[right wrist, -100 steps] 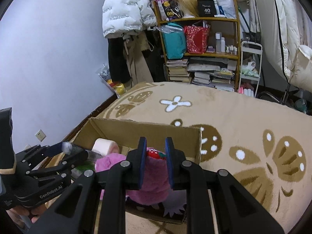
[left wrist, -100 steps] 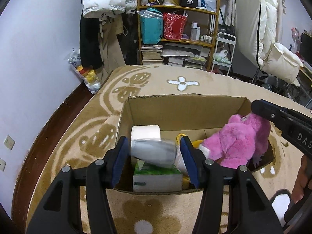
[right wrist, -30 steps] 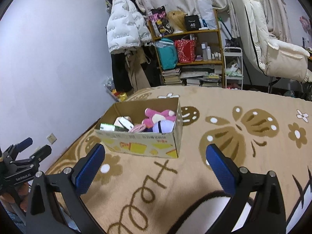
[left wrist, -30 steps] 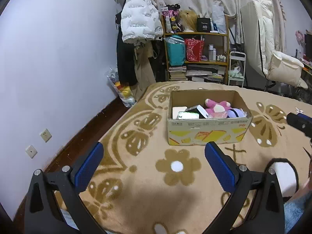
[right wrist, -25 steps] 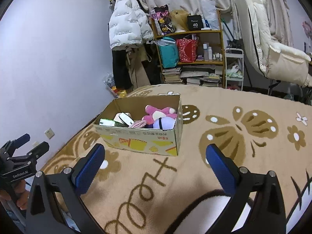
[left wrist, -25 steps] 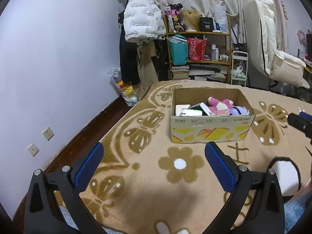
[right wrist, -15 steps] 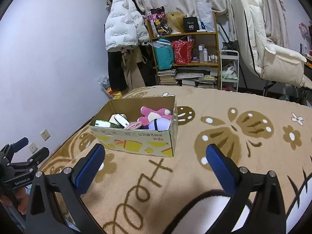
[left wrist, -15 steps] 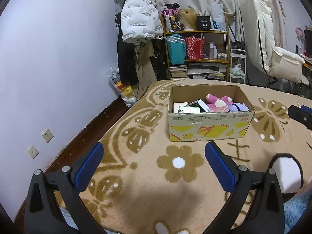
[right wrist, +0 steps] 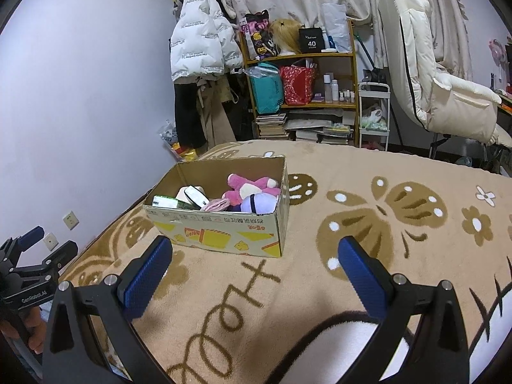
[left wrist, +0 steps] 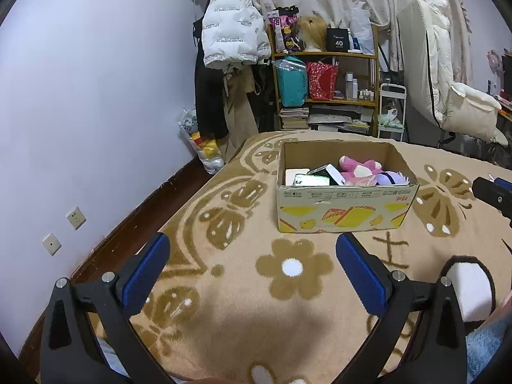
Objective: Organize soft objects
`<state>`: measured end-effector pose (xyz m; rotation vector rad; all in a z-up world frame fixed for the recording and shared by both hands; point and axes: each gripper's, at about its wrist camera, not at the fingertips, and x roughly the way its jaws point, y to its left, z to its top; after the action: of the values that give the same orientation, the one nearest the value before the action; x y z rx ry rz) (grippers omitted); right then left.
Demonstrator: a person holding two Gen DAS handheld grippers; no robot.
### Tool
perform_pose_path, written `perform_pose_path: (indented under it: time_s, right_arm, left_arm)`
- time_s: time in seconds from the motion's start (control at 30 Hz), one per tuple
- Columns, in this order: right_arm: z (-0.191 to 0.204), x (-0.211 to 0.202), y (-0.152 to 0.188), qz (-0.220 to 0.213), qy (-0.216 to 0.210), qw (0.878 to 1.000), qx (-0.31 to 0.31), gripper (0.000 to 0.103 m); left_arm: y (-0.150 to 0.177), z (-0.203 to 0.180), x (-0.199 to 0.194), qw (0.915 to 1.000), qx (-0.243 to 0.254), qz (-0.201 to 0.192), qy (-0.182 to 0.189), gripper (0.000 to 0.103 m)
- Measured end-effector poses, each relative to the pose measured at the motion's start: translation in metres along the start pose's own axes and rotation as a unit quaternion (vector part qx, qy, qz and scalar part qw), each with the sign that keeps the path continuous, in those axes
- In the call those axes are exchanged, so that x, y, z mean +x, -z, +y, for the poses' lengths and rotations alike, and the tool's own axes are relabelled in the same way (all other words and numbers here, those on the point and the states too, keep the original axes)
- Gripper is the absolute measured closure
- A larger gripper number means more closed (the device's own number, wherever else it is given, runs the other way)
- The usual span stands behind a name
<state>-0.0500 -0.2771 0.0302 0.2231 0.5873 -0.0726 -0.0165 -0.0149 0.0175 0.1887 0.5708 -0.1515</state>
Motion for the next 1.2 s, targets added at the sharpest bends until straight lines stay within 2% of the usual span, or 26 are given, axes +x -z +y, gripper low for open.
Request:
perform_pose_path:
  time_s: [0.53, 1.2]
  right_arm:
    - [-0.0008, -0.0043, -0.0032, -0.005, 0.005, 1.0, -0.012, 0.0]
    - [0.0003, -0.0036, -0.0025, -0.004, 0.006, 1.0, -0.012, 0.0]
  left_arm:
    - [0.0009, -0.0052, -0.0023, 0.9999, 0.007, -0.003, -0.009, 0.0]
    - [0.0025, -0.0074, -0.0034, 0.9999, 0.011, -0.007, 0.002, 0.0]
